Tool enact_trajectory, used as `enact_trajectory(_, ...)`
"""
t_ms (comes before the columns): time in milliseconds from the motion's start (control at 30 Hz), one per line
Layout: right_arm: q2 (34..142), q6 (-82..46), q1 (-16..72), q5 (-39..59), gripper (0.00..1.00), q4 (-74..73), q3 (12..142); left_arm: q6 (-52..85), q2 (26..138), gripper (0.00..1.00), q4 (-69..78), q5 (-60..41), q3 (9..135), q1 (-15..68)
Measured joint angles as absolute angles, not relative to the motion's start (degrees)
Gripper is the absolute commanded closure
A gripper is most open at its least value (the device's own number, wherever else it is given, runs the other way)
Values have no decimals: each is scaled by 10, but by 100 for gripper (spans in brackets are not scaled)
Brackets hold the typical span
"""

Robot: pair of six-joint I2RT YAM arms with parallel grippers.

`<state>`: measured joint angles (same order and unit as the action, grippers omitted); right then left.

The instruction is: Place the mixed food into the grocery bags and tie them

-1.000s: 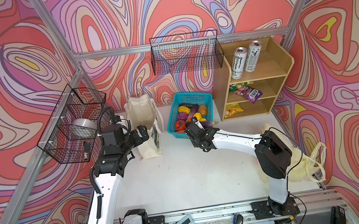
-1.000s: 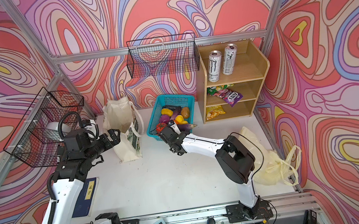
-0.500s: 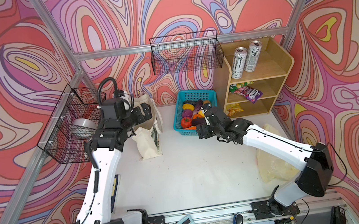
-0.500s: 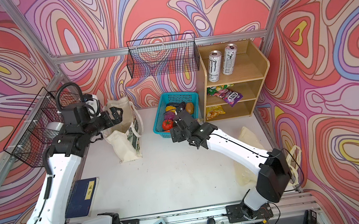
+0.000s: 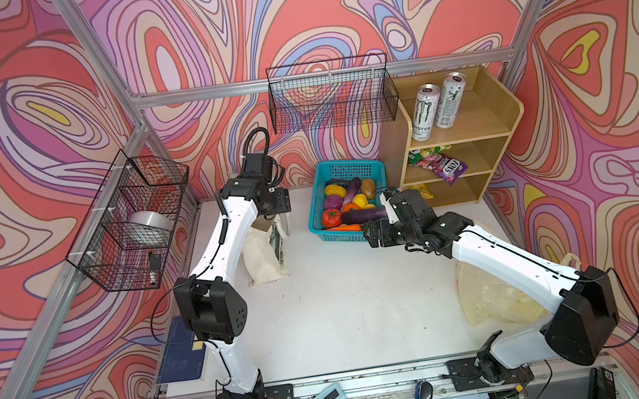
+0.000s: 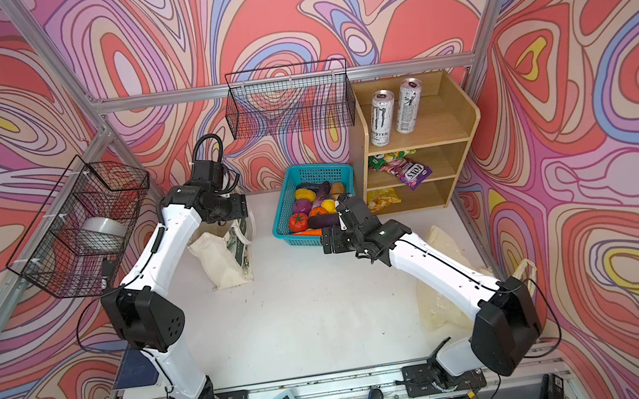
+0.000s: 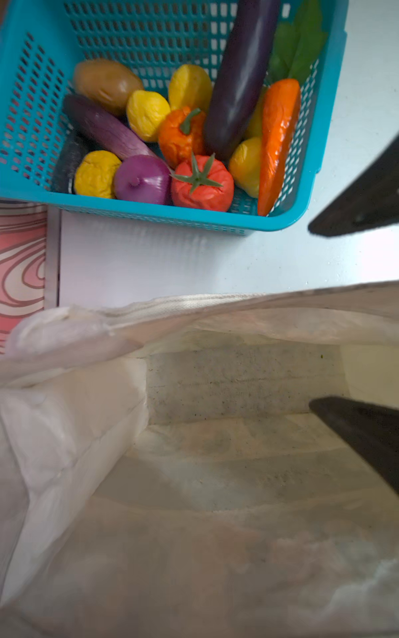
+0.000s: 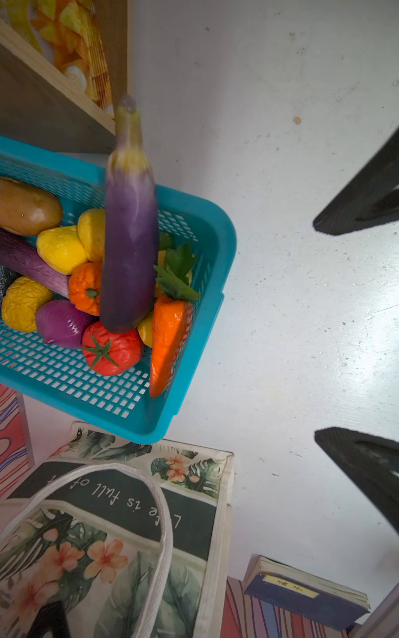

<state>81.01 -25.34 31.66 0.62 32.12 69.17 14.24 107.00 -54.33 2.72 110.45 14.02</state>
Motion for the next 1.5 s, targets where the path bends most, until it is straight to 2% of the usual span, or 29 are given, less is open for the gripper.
enact_trajectory(200,799,-249,307,27,9,319,692,145,1035,100,-541,0,1049,152)
enact_trajectory(400,801,-243,307,53,10,322,703,189,889,99,-532,-28,907,182)
enact_trajectory(467,808,-242,307,64,10,321,715,208,850,83,-529,-36,879,201)
enact_trajectory(533,820,-242,306,78,11,321,730,228,825,55,-519,-46,859,223)
enact_trajectory(600,834,-242,306,89,12,321,745,242,818,41,-508,-54,856,240)
enact_trajectory(700,851,-243,305,109,14,321,764,251,819,28,-499,-58,857,245)
enact_trajectory(833,861,-249,306,134,16,321,781,247,814,17,-499,-37,874,244)
enact_trajectory(967,879,-258,314,147,16,322,816,224,786,15,-499,4,888,228)
enact_trajectory(1267,1002,-265,416,115,14,338,984,190,758,13,-498,13,879,84)
enact_trajectory(1433,1084,-266,442,79,14,361,1052,177,770,11,-497,2,838,70)
enact_trajectory(1500,1112,-267,441,72,20,373,1068,175,778,16,-493,-6,818,70)
